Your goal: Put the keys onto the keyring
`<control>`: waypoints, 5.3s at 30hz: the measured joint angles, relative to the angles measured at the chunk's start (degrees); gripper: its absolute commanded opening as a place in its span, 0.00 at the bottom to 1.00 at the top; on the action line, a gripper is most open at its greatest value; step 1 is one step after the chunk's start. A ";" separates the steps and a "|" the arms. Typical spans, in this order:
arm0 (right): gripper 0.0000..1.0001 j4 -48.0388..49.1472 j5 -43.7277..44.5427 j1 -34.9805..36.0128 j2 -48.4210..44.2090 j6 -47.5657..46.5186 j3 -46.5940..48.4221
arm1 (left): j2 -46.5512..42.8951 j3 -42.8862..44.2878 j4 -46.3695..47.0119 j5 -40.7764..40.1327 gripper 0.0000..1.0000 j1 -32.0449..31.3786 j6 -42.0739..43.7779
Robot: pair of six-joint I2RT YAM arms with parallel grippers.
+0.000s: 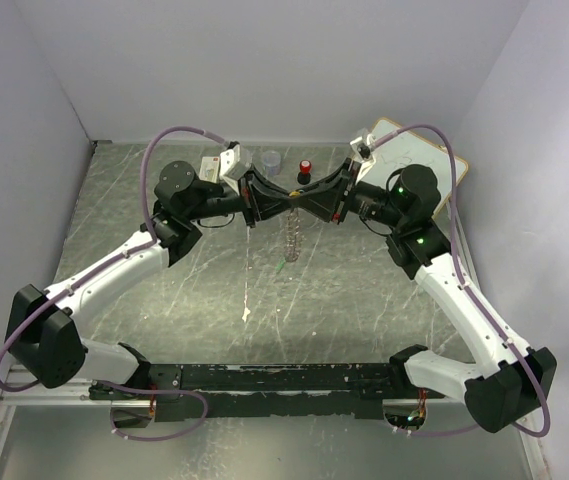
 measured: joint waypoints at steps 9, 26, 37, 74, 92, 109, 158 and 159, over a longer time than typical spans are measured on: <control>0.25 0.28 -1.27 -0.44 -0.28 -1.88 0.09 | 0.22 0.63 -0.07 2.29 0.07 0.44 -2.73; 0.47 0.83 1.73 -0.09 -1.57 0.66 -0.17 | 0.55 0.79 0.02 1.44 0.07 0.42 -1.86; 0.46 4.17 1.88 -0.44 -1.73 3.06 -0.33 | 0.52 0.74 0.55 1.46 0.07 0.42 -2.14; 0.00 10.45 3.43 -2.25 -4.55 7.21 -5.99 | 0.61 0.66 0.81 1.62 0.07 -0.48 -3.04; 0.40 13.20 4.39 -6.73 -4.94 9.92 -6.62 | 0.59 0.02 1.07 1.29 0.07 0.11 -2.49; 0.46 2.45 6.64 -6.80 -4.31 6.71 -1.88 | 0.63 1.09 -4.24 -1.51 0.07 0.17 0.57; 0.15 0.28 2.71 -4.11 1.09 5.55 -0.42 | 3.54 4.44 -9.31 -3.91 0.07 -0.44 2.93; 0.15 0.28 2.71 -4.11 1.09 5.55 -0.42 | 3.54 4.44 -9.31 -3.91 0.07 -0.44 2.93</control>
